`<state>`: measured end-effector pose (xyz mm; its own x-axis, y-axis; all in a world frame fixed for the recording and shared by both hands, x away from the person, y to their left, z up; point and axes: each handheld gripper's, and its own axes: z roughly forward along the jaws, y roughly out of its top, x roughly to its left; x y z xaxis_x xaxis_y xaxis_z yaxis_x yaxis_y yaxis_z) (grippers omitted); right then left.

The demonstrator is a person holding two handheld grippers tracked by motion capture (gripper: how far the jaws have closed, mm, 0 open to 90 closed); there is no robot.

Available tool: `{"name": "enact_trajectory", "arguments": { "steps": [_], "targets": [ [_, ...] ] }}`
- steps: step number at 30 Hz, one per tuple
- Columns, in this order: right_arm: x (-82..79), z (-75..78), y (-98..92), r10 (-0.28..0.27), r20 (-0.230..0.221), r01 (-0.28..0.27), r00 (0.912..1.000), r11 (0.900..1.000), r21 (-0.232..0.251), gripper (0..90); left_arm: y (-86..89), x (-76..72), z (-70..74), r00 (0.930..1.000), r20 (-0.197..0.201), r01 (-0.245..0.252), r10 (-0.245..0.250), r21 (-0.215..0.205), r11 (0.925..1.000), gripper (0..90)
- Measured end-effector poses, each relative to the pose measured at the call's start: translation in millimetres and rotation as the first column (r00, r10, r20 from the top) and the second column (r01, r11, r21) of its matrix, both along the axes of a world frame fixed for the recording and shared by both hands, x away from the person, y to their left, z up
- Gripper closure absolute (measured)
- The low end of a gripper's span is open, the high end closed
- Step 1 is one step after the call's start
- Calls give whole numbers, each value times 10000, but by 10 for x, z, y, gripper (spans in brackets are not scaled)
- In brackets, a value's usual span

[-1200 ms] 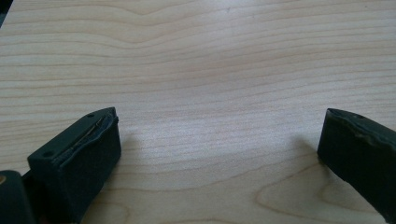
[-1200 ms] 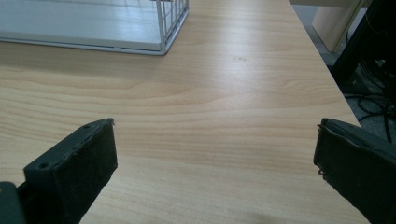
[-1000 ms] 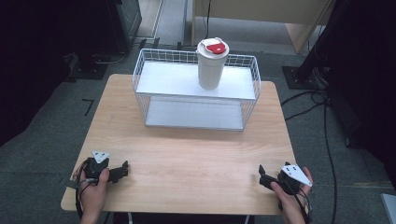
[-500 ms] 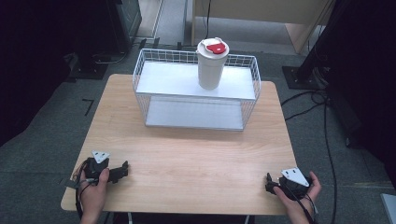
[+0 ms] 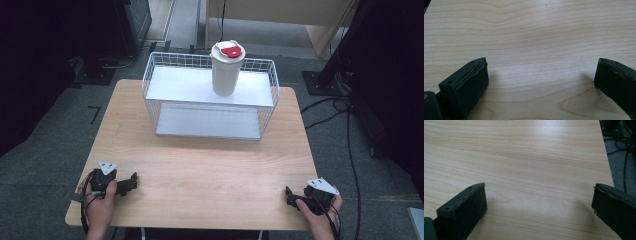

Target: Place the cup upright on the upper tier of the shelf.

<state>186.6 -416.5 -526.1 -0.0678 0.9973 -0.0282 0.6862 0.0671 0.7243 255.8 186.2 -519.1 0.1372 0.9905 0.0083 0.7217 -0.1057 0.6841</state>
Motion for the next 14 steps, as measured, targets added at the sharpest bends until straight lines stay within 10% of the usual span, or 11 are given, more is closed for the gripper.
{"name": "enact_trajectory", "arguments": {
  "steps": [14],
  "targets": [
    [14,-7,-39,-22,-176,29,9998,9992,399,0,0,0,0,10000,6,-4,4,-22,10000,0]
  ]
}}
